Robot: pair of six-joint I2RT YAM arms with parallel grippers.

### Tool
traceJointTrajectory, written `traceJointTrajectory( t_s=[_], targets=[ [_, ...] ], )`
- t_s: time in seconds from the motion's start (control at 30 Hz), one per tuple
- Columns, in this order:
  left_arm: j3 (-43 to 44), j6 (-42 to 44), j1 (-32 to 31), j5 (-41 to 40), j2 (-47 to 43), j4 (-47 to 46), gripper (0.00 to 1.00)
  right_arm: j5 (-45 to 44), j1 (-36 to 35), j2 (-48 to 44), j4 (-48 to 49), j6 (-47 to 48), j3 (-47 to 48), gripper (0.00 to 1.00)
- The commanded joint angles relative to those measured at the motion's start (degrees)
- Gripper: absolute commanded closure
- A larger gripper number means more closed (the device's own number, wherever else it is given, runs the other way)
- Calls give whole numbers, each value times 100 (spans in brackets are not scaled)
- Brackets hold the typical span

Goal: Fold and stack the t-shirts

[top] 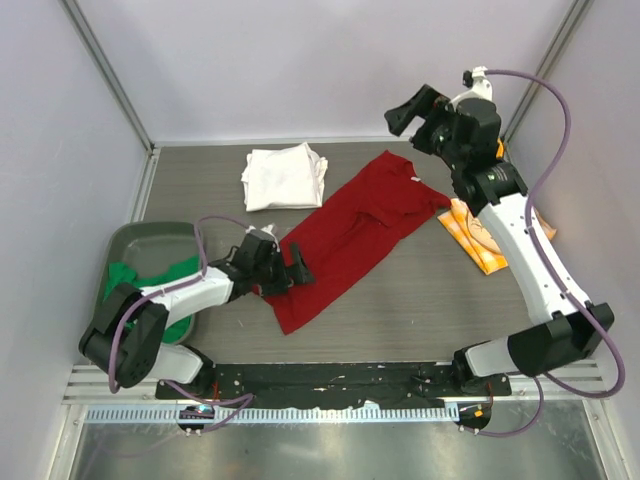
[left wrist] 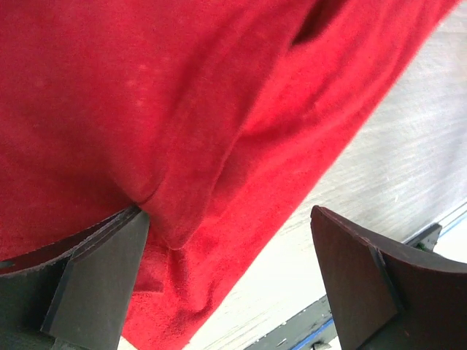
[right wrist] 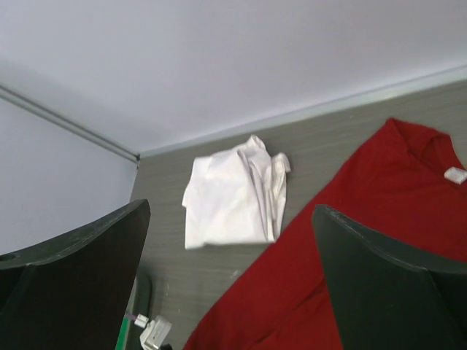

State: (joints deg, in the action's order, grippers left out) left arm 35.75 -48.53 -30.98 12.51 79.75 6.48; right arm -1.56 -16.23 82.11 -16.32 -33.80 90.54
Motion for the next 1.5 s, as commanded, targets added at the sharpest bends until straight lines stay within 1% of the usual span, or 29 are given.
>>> traceJointTrajectory(
  t_s=[0.0, 0.03, 0.07, 0.1, 0.13, 0.17, 0.2, 0.23, 0.3, 0.33, 0.4, 0.5, 0.53, 0.6, 0.7, 0.73, 0.77, 0.8, 0.83, 0.9, 0.93, 0.97, 1.07, 1.1, 1.17, 1.2, 1.23, 1.3, 1.47],
  targets=[
    [-674, -761, -934, -380, -11, -393, 0, 7, -56, -387, -758, 163, -642, 0],
    [-735, -911, -1441, -512, -81, -437, 0, -19, -73, -467, -863, 172, -687, 1],
    [-779, -1269, -1707, -861, -204, -498, 0, -54, -82, -624, -951, 198, -722, 1],
    [-815, -1438, -1970, -995, -248, -533, 0, -89, -91, -678, -1144, 259, -801, 0],
    [-815, -1588, -2469, -1136, -284, -551, 0, -133, -82, -739, -1268, 277, -827, 0],
    [-798, -1894, -2718, -1407, -310, -586, 0, -177, -100, -827, -1399, 304, -854, 0],
    [-710, -2001, -2964, -1557, -302, -595, 0, -169, -100, -906, -1557, 330, -958, 0],
    [-649, -2115, -3445, -1681, -284, -587, 0, -195, -100, -985, -1628, 348, -1029, 0],
    [-534, -2458, -3896, -2085, -179, -569, 0, -300, -100, -1274, -1778, 400, -1248, 0],
    [-394, -2537, -4289, -2191, -118, -569, 0, -353, -100, -1363, -1831, 444, -1319, 0],
    [-183, -2695, -4730, -2402, 171, -551, 0, -363, -108, -1591, -1989, 497, -1486, 0],
    [510, -2504, -5074, -2394, 776, -534, 0, -380, -100, -1881, -2244, 541, -1662, 0],
    [947, -2407, -5119, -2368, 927, -447, 0, -389, -100, -1969, -2297, 541, -1715, 0],
    [1319, -2127, -5146, -2376, 1069, -263, 0, -363, -108, -2241, -2516, 471, -1881, 0],
    [1908, -1854, -5128, -2718, 860, 737, 0, -143, -170, -2479, -2850, 278, -2293, 0],
    [2023, -1740, -5120, -2989, 641, 1463, 0, -29, -196, -2628, -2947, 225, -2452, 0],
    [2172, -1712, -5076, -3052, 500, 1818, 0, 59, -249, -2725, -2982, 129, -2819, 0],
    [2173, -1721, -4919, -3053, 359, 2117, 0, 77, -301, -2822, -2974, 85, -3005, 0],
    [2130, -1721, -4830, -2923, -8, 2547, 0, 303, -328, -3023, -2956, 23, -3190, 0],
    [1876, -1791, -4663, -2904, -388, 2857, 0, 533, -355, -3217, -2860, -214, -3735, 0],
    [1761, -1930, -4628, -2878, -790, 3102, 0, 752, -416, -3340, -2816, -328, -3893, 0],
    [1464, -2028, -4558, -2816, -968, 3209, 0, 841, -468, -3394, -2790, -398, -4200, 0],
    [954, -2370, -4478, -2527, -1565, 3386, 0, 746, -828, -3517, -2912, -654, -4553, 0],
    [638, -2450, -4478, -2474, -1663, 3395, 0, 745, -942, -3543, -2912, -828, -4633, 0],
    [311, -2651, -4461, -2377, -1874, 3395, 0, 789, -1250, -3675, -2851, -1092, -4878, 0],
    [23, -2696, -4452, -2324, -1927, 3299, 0, 789, -1373, -3710, -2799, -1346, -4966, 0],
    [-110, -2714, -4452, -2271, -1971, 3211, 0, 746, -1679, -3719, -2781, -1488, -5072, 0],
    [-417, -2775, -4425, -2139, -2042, 2931, 0, 526, -1970, -3693, -2798, -1664, -5134, 0],
    [-841, -2627, -4215, -1964, -2077, 2473, 0, 455, -2813, -3605, -2570, -2270, -5459, 2]
  ],
)
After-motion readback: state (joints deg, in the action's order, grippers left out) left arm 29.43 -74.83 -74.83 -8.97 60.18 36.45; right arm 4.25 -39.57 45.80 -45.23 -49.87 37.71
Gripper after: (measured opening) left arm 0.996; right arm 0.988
